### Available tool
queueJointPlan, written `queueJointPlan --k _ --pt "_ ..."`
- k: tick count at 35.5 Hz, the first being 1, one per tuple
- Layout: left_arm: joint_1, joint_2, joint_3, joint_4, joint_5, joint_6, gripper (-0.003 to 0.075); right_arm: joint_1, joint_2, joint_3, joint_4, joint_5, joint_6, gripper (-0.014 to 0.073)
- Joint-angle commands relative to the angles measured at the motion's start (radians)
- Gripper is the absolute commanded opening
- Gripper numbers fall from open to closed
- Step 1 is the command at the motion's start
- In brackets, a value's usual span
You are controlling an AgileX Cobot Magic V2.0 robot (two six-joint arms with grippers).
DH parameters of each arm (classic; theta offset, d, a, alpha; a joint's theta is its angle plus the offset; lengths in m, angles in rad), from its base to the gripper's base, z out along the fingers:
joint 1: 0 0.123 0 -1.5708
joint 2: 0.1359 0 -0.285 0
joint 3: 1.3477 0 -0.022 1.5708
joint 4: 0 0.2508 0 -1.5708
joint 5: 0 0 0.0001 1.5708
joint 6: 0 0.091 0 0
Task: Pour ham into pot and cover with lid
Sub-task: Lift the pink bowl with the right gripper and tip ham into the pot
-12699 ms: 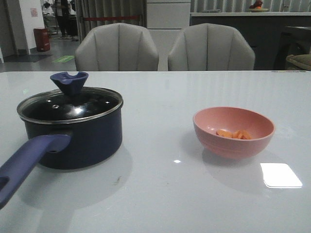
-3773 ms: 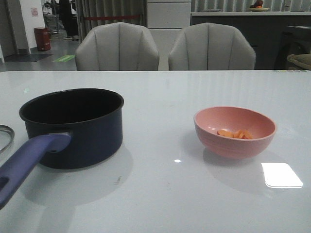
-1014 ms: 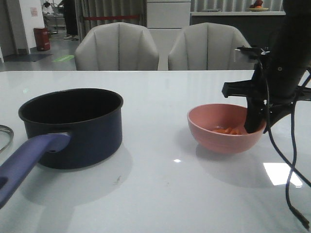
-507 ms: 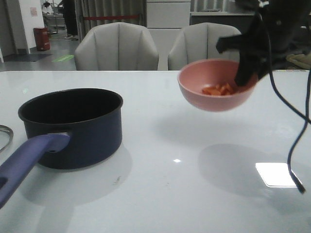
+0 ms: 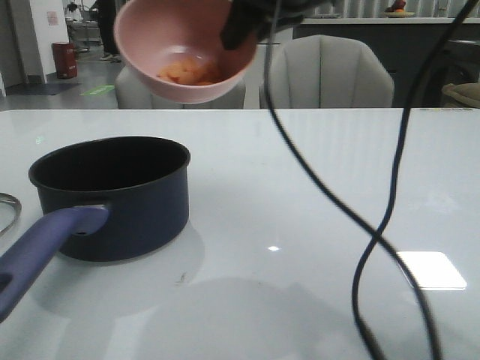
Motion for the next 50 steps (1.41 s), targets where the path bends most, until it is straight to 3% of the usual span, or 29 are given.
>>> queueJointPlan --k 1,9,14,21,28,37,40,46,50 --pt "-0.007 0.008 -0.029 -0.013 -0.072 0.002 0.0604 0.036 -0.012 -0.036 -0.047 -0.227 -0.006 0.0136" --pt "-0.007 0.008 -0.029 -0.013 -0.072 0.002 0.0604 0.077 0.09 -0.028 -0.174 -0.507 -0.011 0.0136" --pt "-0.007 0.008 -0.029 -0.013 -0.072 0.002 0.0604 0.081 0.146 0.007 -0.186 -0.752 -0.073 0.0136" --pt "-0.007 0.008 -0.029 -0.013 -0.072 0.002 0.0604 0.105 0.184 0.076 -0.185 -1.007 -0.358 0.0136" --pt "-0.007 0.008 -0.029 -0.013 -0.072 0.002 0.0604 0.144 0.188 0.149 -0.143 -1.243 -0.733 0.0136" --pt "-0.007 0.008 -0.029 -0.013 -0.072 0.002 0.0604 0.17 0.239 0.201 -0.132 -1.493 -0.965 0.0136" --pt "-0.007 0.008 -0.029 -0.013 -0.072 0.002 0.0604 0.175 0.257 0.201 -0.132 -1.514 -1.044 0.0136" --pt "-0.007 0.008 -0.029 -0.013 -0.072 0.002 0.0604 0.175 0.26 0.201 -0.101 -1.513 -1.033 0.0136" --pt "-0.007 0.008 -0.029 -0.013 -0.072 0.002 0.0604 0.175 0.259 0.201 -0.037 -1.51 -0.872 0.0136"
